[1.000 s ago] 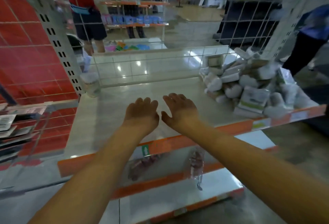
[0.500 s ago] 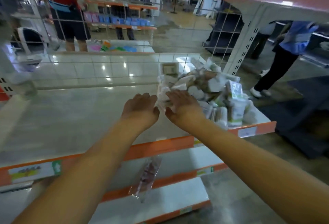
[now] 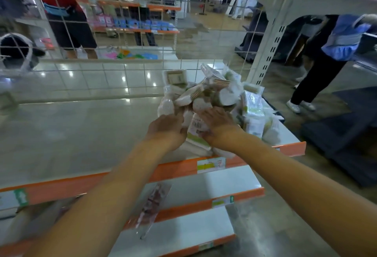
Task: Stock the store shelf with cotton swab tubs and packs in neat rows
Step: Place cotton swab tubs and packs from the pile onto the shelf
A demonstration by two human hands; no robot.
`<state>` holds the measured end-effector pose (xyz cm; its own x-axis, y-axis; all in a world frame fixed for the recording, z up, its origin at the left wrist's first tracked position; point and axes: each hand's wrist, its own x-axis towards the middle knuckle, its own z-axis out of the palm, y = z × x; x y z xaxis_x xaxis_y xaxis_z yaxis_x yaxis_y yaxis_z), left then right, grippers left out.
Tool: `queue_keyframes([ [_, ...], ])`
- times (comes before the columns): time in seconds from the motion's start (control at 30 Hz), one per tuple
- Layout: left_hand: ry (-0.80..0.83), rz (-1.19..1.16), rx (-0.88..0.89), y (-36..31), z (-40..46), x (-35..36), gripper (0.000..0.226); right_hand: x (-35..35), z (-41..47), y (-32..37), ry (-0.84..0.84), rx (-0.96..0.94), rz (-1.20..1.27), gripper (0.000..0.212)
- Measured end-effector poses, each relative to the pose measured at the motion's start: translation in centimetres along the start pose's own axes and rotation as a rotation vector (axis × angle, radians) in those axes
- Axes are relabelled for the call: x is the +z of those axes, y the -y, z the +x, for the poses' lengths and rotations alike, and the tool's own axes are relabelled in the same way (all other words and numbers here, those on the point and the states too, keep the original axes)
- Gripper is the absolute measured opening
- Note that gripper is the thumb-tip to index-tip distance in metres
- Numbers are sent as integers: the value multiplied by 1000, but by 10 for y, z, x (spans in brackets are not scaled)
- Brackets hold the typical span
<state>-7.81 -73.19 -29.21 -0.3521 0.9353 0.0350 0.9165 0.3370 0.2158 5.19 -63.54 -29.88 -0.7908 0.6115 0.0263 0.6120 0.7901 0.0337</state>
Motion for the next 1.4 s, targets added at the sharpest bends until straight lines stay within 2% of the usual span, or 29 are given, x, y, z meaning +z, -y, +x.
queue_keyframes([
  [0.1, 5, 3, -22, -2, -1, 0, 31, -2, 0, -1, 24, -4, 45, 64],
  [0.3, 10, -6, -37, -1, -3, -2, 35, -15, -3, -2, -46, -21, 128, 66],
  [0.47, 65, -81, -48, 8, -4, 1, 37, -26, -2, 0, 8, 6, 459, 60],
  [0.63, 139, -191, 7, 17, -7, -2, 47, -31, 5, -2, 25, 4, 623, 70],
  [0.77, 133, -426, -9, 27, -7, 0, 52, -34, 11, 1, -26, -28, 738, 66],
  [0.9, 18, -753, -104, 36, -1, 5, 44, -30, 14, 9, -122, -39, 800, 51],
  [0.97, -4, -1014, -150, 36, -3, 4, 39, -28, 14, 14, -205, 1, 975, 35],
  [1.03, -4, -1190, -164, 34, -6, 0, 23, -27, 13, 20, -277, 112, 1139, 26],
  [1.1, -5, -1258, -142, 32, -11, -1, 11, -26, 11, 28, -303, 222, 1384, 23],
  [1.17, -24, -1324, -134, 31, -14, -3, 7, -26, 7, 36, -280, 243, 1742, 25],
  [1.23, -59, -1441, -153, 33, -17, -5, 6, -24, 3, 40, -272, 256, 1915, 25],
  [1.4, -154, -1615, -197, 41, -21, -10, 4, -9, -11, 47, -291, 281, 1884, 24],
])
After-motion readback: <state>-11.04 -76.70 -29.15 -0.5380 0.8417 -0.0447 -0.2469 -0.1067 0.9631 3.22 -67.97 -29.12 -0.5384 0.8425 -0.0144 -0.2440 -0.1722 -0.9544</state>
